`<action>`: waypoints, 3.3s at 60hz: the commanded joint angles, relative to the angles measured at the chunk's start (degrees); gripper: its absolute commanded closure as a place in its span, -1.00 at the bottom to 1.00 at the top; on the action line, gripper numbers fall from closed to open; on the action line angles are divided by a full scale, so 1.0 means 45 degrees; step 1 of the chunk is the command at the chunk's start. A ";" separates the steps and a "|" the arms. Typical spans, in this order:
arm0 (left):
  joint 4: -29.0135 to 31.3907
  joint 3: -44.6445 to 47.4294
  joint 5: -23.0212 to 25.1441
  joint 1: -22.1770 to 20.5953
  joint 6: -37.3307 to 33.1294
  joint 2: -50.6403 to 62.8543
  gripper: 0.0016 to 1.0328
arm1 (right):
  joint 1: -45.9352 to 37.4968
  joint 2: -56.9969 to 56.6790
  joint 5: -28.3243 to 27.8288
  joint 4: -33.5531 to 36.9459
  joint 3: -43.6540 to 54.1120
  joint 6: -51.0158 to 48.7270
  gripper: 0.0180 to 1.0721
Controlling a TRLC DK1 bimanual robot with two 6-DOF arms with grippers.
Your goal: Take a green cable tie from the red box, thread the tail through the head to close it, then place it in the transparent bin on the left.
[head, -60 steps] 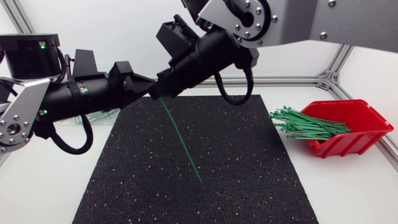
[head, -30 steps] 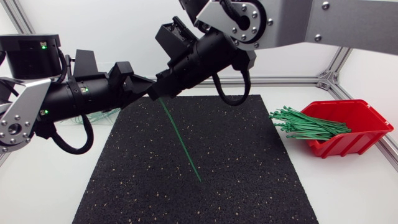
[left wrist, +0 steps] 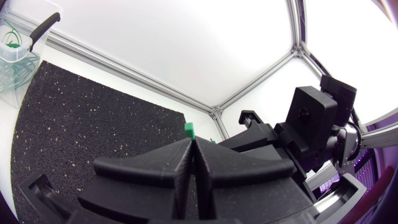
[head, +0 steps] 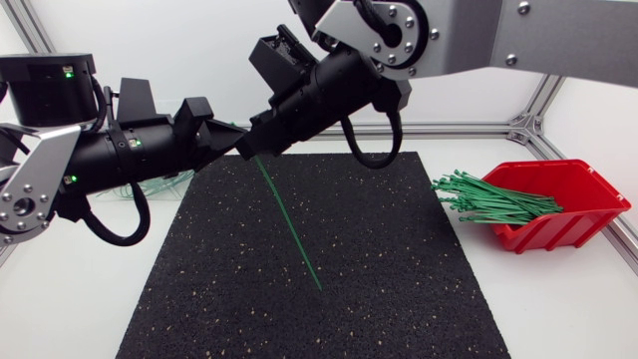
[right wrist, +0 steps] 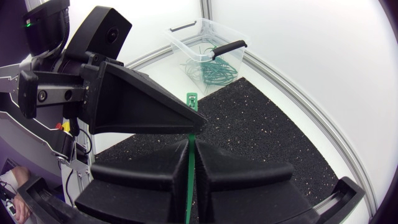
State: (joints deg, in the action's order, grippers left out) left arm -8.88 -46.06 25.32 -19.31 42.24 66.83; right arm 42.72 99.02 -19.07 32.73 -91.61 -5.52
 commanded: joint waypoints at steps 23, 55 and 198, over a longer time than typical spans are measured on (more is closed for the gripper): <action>0.0021 0.0158 0.1580 0.0561 -0.1320 0.0384 0.94 | 0.0038 -0.0169 -0.0020 0.0246 0.0593 -0.0610 -0.03; 0.0685 0.0295 0.4881 0.2084 -0.5480 0.0853 0.94 | -0.1661 -0.1673 -0.0079 0.1496 0.2058 -0.2719 -0.33; 0.0549 0.0686 0.6639 0.1147 -0.5773 0.0501 -0.24 | -0.0157 -0.2611 -0.2266 -0.2469 0.5046 -0.1235 0.89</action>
State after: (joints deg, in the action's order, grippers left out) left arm -5.50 -45.08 54.22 -14.63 15.07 68.77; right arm 42.57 89.14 -28.77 22.41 -70.26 -12.60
